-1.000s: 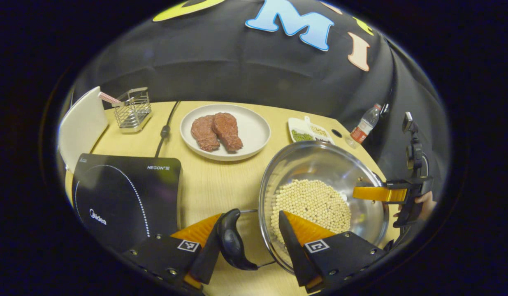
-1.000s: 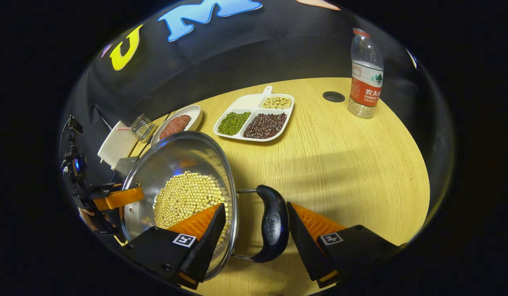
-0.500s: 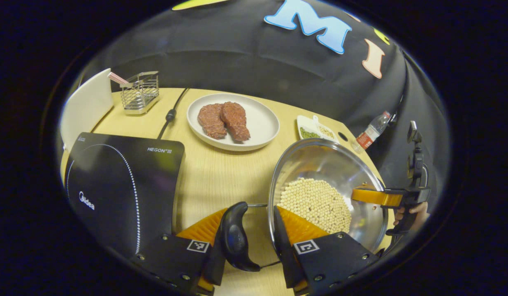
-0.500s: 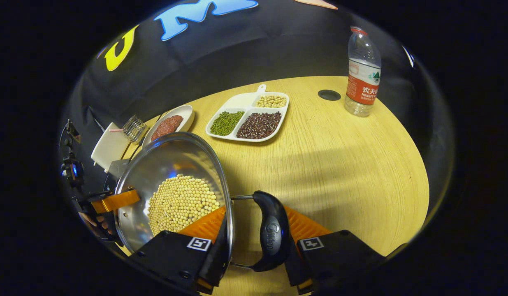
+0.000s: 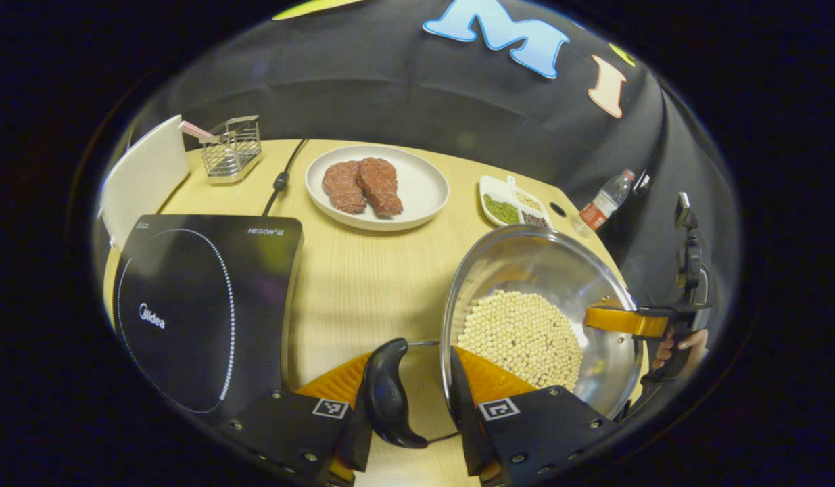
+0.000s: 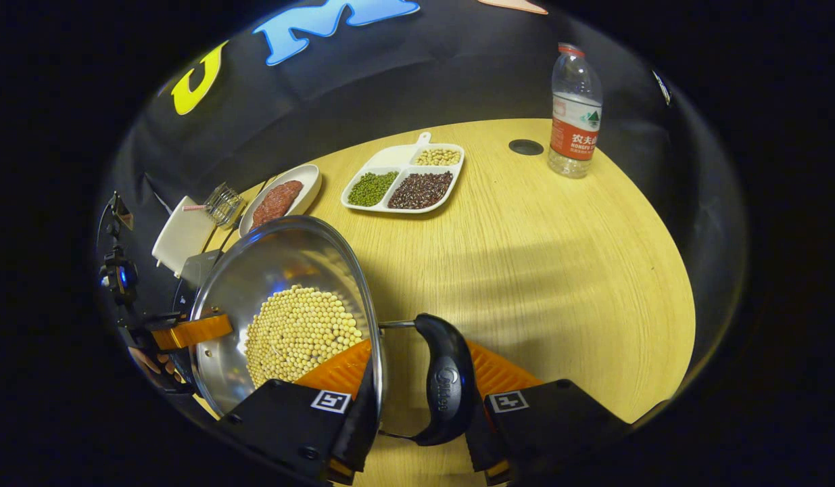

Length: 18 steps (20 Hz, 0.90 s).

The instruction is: First push the handle of the pot to place it horizontally, then grasp the pot with both hands and set it on the induction cooktop.

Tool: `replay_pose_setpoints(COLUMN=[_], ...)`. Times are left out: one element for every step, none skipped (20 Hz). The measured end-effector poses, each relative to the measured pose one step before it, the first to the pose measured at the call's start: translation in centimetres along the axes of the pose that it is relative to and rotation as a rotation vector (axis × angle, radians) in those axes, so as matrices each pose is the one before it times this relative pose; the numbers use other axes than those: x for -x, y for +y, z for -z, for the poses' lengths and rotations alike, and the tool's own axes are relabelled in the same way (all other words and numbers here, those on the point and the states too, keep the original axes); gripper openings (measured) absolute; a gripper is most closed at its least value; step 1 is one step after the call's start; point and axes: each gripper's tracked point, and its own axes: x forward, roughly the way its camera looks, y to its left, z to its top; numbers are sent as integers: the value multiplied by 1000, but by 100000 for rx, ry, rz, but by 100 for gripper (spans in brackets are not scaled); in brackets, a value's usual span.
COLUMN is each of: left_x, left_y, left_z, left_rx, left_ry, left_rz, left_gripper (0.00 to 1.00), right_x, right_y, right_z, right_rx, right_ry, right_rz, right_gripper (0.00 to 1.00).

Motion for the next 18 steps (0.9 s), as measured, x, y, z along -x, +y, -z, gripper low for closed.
replay_pose_setpoints(left_x=[24, 88, 164, 34, 192, -31, -179, -161, 149, 321, 228, 90, -14, 68, 2, -50, -96, -190], left_y=[-138, -234, -58, 206, 60, -120, 62, 248, 156, -46, 13, -148, -13, 192, 177, 179, 282, 192], left_z=[-13, 136, 92, -25, 111, 241, 186, 192, 167, 29, 91, 248, 183, -37, -36, 61, -12, -153], left_rx=[741, 485, -354, 169, 1071, 841, 549, 47, -64, 417, 637, 430, -97, 7, 175, 585, 305, -327], left_ry=[-211, -258, -244, -15, 126, -102, -5, -460, -413, -741, -213, -555, -929, -1070, -644, 582, 732, -124], left_rz=[26, -309, -602, -521, -540, -332, -547, -677, -667, -586, -303, 41, 273, 373, 505, 334, 470, 656], left_gripper=[58, 54, 58, 58, 54, 58, 54, 58, 54, 54, 58, 54, 54, 58, 58, 56, 55, 54], right_x=[938, 960, 1011, 923, 907, 950, 954, 825, 790, 590, 524, 747, 721, 720, 715, 622, 550, 463], right_y=[159, 132, 100, 210, 251, 280, 284, 295, 128, 308, 332, 325, 343, 400, 424, 477, 501, 572], right_z=[185, 277, 304, 211, 250, 360, 323, 307, 350, 371, 380, 328, 235, 300, 386, 443, 478, 392], right_rx=[-354, 151, 355, 412, 283, 503, 307, 681, 686, 746, 618, 460, 324, 437, 448, 608, 162, 173], right_ry=[247, 673, 321, -89, -227, 4, -390, -162, -403, -261, -26, -81, -724, -729, -516, 12, 56, -87], right_rz=[-152, -15, 88, -21, -207, -303, -299, -378, -615, -655, -547, -213, 62, 394, 658, 907, 852, 473], right_gripper=[57, 57, 56, 59, 56, 56, 59, 60, 57, 56, 59, 56, 56, 57, 56, 59, 56, 59])
